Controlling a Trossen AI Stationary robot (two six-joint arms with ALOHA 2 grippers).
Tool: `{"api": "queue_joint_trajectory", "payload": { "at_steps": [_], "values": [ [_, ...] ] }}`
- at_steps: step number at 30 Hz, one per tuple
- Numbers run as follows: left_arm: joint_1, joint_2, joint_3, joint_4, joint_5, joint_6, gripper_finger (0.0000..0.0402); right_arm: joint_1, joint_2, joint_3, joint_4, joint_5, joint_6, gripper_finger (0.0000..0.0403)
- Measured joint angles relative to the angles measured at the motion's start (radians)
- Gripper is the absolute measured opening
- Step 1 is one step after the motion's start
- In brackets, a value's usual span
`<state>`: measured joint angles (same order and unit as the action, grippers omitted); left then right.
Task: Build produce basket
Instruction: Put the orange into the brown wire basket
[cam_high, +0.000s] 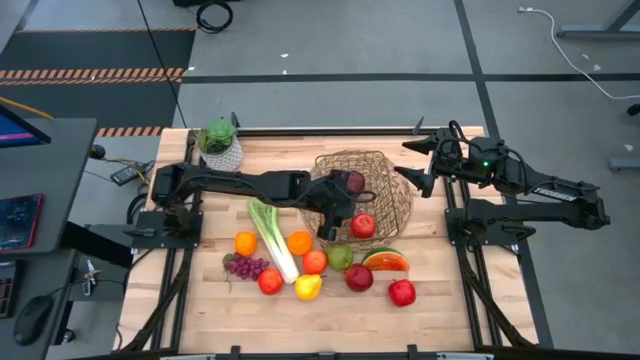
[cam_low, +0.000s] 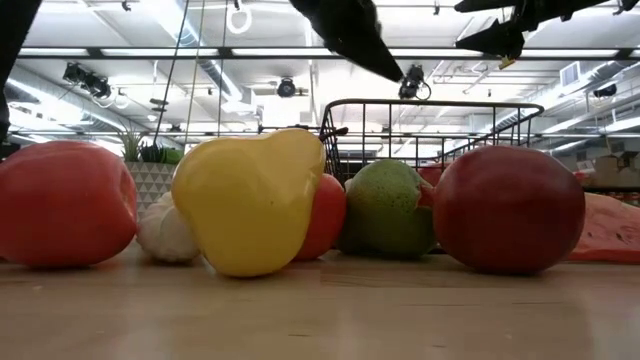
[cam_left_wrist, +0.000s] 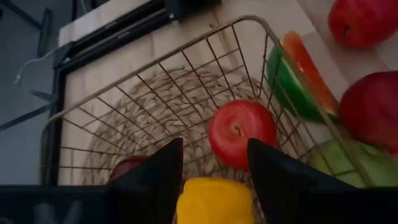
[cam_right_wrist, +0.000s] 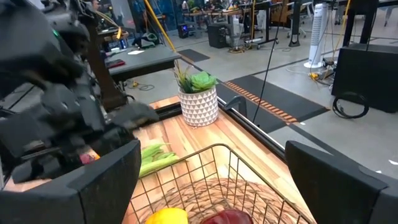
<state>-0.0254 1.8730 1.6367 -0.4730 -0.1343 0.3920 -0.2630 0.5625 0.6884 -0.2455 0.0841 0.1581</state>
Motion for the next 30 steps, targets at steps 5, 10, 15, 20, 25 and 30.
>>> {"api": "queue_joint_trajectory", "payload": {
  "at_steps": [5,10,15,20,25,30],
  "values": [
    [-0.029,-0.055,-0.008,-0.067,-0.072,-0.014,0.0187,0.0,0.0,0.0,0.0,0.0,0.0,0.04],
    [-0.062,-0.122,-0.104,-0.082,-0.141,-0.017,0.0187,0.001,0.0,0.0,0.001,0.0,0.0,0.04],
    [-0.086,-0.199,-0.211,-0.081,-0.15,-0.079,0.0187,0.002,0.002,0.0,0.004,0.0,0.0,0.04],
    [-0.111,-0.291,-0.3,-0.06,-0.172,-0.13,0.0187,0.002,0.002,0.0,0.005,0.004,0.0,0.04],
    [-0.146,-0.373,-0.386,-0.075,-0.142,-0.191,0.0177,0.0,0.002,0.0,0.025,0.004,-0.002,0.04],
    [-0.165,-0.409,-0.462,-0.08,0.007,-0.342,0.0164,-0.001,0.002,0.0,0.055,0.005,-0.022,0.04]
  ]
}}
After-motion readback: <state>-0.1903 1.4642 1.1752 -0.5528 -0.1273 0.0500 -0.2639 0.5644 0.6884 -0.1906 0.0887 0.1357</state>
